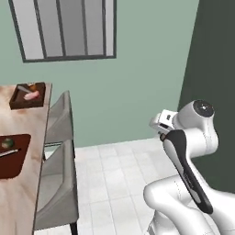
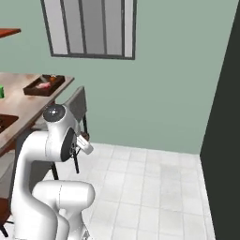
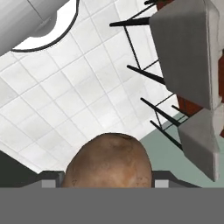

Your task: Gather the squash and potato from the fridge and place them on a tray on the dining counter. Then gather the chicken drumstick and steak from the fridge and place them on the other tray.

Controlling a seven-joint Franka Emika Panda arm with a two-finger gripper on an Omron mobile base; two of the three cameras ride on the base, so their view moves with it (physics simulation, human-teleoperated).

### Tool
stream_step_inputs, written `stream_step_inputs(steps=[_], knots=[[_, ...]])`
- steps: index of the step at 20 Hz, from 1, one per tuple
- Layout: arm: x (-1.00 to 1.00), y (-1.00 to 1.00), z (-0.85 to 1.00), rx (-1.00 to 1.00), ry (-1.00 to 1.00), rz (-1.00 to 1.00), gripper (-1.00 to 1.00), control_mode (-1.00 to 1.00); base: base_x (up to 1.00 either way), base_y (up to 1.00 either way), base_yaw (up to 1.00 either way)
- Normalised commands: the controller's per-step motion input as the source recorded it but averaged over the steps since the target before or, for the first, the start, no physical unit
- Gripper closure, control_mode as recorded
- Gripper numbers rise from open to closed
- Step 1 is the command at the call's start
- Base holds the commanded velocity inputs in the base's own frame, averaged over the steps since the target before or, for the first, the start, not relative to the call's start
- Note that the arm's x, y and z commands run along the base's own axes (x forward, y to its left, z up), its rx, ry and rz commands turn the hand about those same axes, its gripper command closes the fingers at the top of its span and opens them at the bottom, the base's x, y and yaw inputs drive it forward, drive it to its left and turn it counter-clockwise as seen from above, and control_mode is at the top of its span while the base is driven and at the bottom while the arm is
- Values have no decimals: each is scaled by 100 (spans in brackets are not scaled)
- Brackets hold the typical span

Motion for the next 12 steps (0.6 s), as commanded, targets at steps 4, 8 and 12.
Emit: stream_step_inputs(steps=[4,8,12], knots=[[0,0,0,0,0,0,100,100,49,-37,40],[0,0,0,0,0,0,100,100,49,-33,39],[0,0,0,0,0,0,100,100,46,-29,39]])
